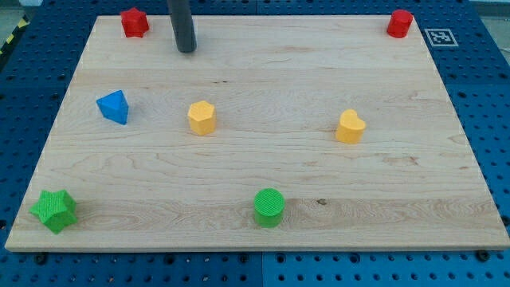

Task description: Move the blue cube left a bit

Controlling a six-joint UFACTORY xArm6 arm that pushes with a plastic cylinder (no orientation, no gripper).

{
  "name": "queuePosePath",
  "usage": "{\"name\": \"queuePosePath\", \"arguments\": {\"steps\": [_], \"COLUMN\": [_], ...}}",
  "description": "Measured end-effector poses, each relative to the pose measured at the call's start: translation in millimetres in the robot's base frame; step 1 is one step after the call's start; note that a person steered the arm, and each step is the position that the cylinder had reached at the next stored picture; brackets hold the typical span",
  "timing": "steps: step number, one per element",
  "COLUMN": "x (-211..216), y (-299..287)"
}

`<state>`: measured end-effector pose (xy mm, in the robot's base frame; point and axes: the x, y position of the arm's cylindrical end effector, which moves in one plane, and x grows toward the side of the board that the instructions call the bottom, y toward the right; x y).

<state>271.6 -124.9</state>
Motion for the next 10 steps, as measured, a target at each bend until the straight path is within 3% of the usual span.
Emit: {"name": "queuePosePath", "arguments": {"steps": [1,2,4,5,7,8,10], "x": [22.7,16.8,-10.6,-11.6,-26.9,-51.5,-51.6], "y": [27.9,76.0,23.2,23.2,77.2,67.7,36.2]}}
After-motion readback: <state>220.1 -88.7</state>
